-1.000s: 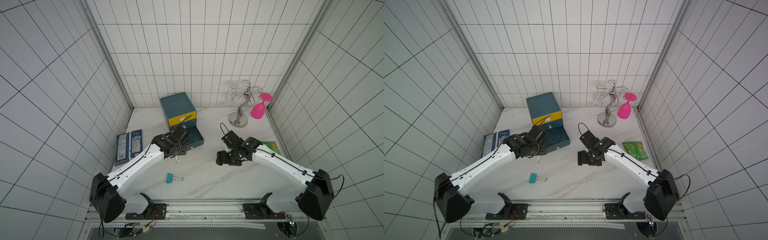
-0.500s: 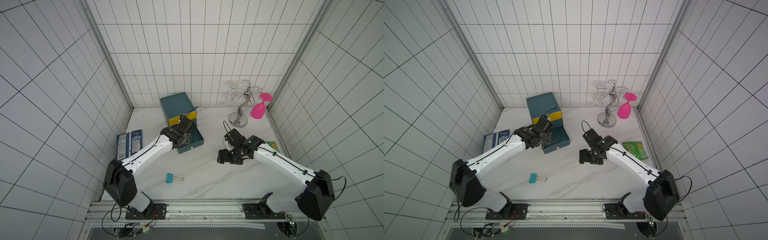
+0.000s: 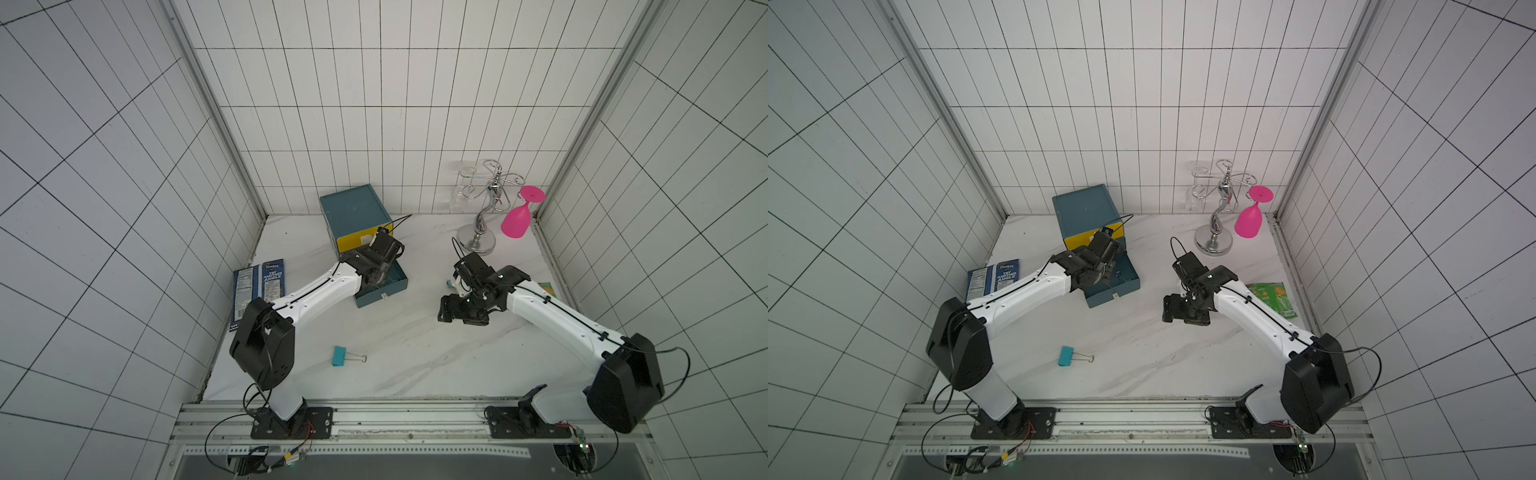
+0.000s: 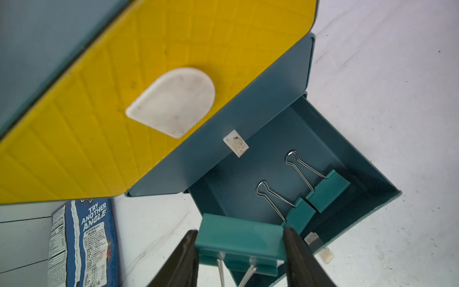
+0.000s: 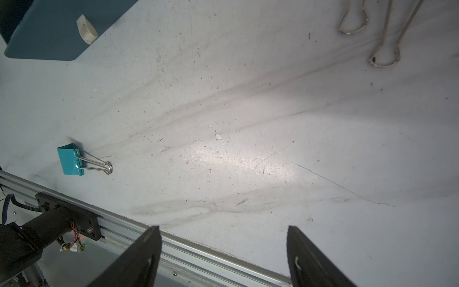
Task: Put the binder clips in the drawer according to color
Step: Place the binder clip in the drawer.
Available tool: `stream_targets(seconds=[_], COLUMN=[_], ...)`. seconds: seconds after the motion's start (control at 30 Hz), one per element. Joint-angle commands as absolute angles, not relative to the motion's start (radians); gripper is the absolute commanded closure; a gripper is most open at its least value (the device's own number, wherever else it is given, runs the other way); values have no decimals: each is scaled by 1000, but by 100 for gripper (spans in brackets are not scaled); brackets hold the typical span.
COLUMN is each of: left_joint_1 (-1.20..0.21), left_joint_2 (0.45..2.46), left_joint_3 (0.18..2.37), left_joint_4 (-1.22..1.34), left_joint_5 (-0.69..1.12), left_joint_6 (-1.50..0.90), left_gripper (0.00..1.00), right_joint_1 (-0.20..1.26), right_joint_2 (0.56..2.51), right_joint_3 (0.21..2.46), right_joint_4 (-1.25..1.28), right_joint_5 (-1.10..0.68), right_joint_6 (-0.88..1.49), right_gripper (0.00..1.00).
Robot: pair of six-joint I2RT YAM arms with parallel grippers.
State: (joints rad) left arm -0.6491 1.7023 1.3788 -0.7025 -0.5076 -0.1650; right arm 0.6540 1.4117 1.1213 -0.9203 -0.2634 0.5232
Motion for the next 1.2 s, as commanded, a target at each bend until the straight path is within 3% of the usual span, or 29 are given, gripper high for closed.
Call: stream_targets(seconds=[0.0,0.1,0.3,0.9,1.17], left_joint_1=[-653,-652,-653,-646,-622], left_joint_2=[1730,1752,1759,1458,1290], left_joint_3=[1428,1455,1473,1294,1143], left_joint_4=[-651,-653,-655,-891,-1040], left_joint_5=[-537,-540,-519,-449,-357], left_joint_6=[-125,-120,-128,-471,-693], left_gripper=[45,37,33,33,34], right_joint_1=[637,629,619,624,750], right_joint_2=[1426,1435,1449,1515,1579], right_joint_3=[1158,1166,1182,1238,1290], right_joint_4=[-942,-943,-943,-945,-965], right_joint_5=[-276,-278,-278,-298,-266], right_joint_6=[498,494,489,448,417], right_gripper=[19,19,19,21,21])
